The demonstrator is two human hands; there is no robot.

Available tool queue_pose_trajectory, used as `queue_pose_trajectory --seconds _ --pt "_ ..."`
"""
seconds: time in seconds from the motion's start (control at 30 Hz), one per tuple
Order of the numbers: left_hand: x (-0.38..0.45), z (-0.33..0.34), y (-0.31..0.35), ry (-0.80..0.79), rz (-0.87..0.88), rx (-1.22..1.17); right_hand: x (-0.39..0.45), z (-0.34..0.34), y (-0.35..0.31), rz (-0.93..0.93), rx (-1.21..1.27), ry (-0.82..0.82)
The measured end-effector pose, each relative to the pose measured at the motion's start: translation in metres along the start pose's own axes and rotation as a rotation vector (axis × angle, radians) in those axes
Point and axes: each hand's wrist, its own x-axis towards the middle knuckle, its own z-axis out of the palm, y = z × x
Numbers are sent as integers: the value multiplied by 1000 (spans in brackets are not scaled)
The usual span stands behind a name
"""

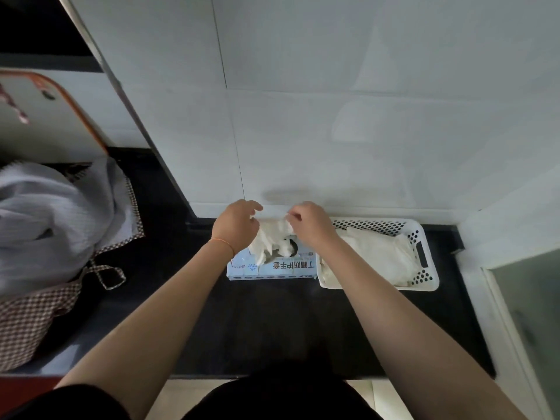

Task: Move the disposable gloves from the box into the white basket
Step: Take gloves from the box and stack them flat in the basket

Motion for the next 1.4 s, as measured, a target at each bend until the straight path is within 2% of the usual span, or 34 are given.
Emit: queue_pose_trajectory --seconds 0.2,0.37,0.53,0.67,0.77,0.9,1.0,1.1,1.2,1.3,1.4 --pt "-9 0 15 3 88 -319 3 -21 -21 22 186 62" --pt "-5 -5 20 53 97 -283 1 -34 -30 43 286 145" --pt "1 -15 23 50 -61 -384 0 -54 -38 68 407 273" --pt "-6 -23 40 -45 49 -597 -4 -59 -38 51 429 265" --pt "-11 -19 55 -69 149 -531 -10 -58 -40 30 457 209" --pt "-8 -19 57 -1 27 -602 -16 -64 -31 64 463 173" --pt "-7 -20 54 -9 -35 -630 -21 -71 -26 94 489 234" --pt "-9 -21 61 -88 -47 -675 -23 -75 -26 117 458 291" --pt "-13 -19 74 -228 36 -753 -28 -77 -30 114 417 256" --pt "-15 -13 88 -150 139 -634 -32 -80 -35 81 361 226" --pt "-11 -7 95 -55 153 -579 -34 -82 -35 80 356 236"
